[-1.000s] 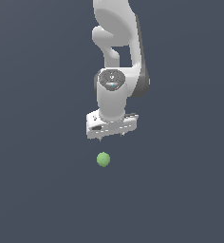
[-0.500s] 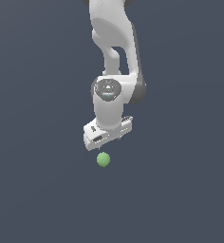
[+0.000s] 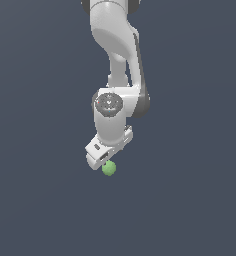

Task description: Pick up the object and move it to a goal position.

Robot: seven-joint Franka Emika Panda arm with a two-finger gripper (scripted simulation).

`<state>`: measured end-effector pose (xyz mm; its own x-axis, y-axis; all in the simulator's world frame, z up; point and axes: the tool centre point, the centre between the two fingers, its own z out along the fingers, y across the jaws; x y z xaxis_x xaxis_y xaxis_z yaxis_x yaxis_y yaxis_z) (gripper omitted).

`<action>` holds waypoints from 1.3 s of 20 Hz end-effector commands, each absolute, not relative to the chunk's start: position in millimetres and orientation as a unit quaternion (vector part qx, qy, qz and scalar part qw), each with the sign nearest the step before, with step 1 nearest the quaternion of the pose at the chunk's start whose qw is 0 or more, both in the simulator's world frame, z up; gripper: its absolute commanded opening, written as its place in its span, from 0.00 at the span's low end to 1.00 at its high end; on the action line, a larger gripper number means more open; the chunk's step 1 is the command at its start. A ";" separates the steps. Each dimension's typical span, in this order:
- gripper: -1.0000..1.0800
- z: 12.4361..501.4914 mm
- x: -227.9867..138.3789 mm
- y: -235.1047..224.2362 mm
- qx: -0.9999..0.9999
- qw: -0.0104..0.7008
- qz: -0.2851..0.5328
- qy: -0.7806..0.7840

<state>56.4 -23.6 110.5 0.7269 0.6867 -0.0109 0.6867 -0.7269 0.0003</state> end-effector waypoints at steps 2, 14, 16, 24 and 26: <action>0.96 104.5 62.8 -28.2 0.911 0.002 -0.004 0.411; 0.96 91.0 76.4 -39.4 0.866 0.000 -0.001 0.500; 0.96 89.9 77.4 -40.3 0.862 0.000 0.000 0.507; 0.96 87.3 78.0 -41.3 0.859 0.000 0.000 0.512; 0.96 82.5 78.0 -41.1 0.859 0.000 0.000 0.512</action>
